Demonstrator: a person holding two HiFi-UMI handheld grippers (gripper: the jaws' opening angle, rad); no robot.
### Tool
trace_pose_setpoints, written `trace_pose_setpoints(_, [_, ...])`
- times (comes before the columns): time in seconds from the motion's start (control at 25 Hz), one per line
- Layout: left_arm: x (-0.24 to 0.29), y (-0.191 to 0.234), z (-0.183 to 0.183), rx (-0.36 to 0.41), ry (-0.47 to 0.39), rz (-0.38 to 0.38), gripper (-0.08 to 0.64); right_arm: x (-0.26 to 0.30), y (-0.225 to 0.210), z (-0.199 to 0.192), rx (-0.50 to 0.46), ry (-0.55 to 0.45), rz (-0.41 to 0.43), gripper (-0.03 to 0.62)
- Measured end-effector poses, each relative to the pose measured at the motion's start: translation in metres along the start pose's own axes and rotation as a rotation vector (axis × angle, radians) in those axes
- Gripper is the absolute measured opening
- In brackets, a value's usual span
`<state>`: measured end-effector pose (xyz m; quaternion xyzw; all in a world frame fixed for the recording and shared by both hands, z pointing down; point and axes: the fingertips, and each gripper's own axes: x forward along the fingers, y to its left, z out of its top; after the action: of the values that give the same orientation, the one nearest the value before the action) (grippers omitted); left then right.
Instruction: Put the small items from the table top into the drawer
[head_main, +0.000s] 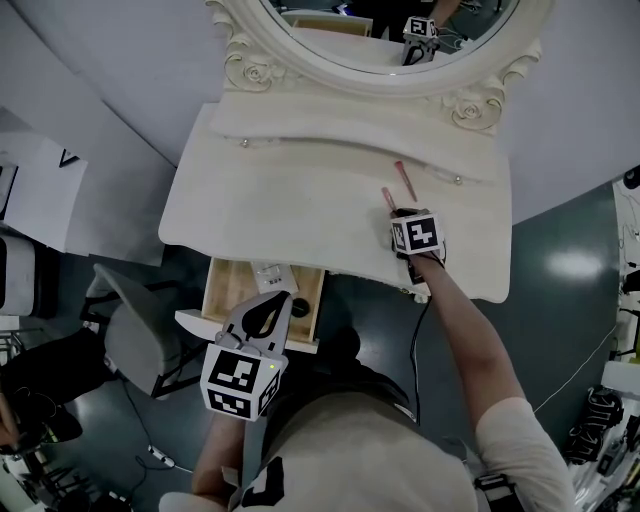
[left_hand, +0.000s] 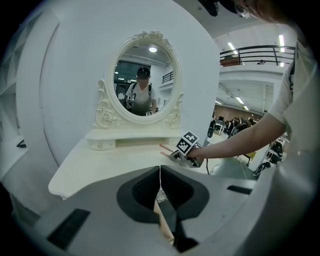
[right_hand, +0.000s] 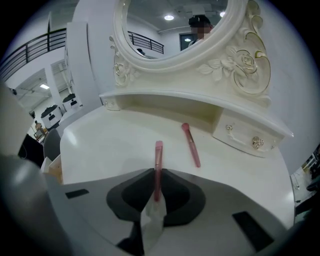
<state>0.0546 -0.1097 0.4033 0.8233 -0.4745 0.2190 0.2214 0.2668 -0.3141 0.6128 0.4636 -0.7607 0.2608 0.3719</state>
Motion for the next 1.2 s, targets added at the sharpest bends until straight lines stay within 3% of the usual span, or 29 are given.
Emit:
trace_pose_setpoints(0.48, [-0.014,0.012,-0.006,-0.009,-0.016,0.019,0.057,-0.001,0.003,-0.001,-0.009,0.025,-0.008,0.057])
trace_pose_setpoints(1.2, [-0.036,0.016,-0.002,0.004,-0.072,-0.013,0.057,-0.041,0.011,0.015,-0.023,-0.026,-0.045,0.056])
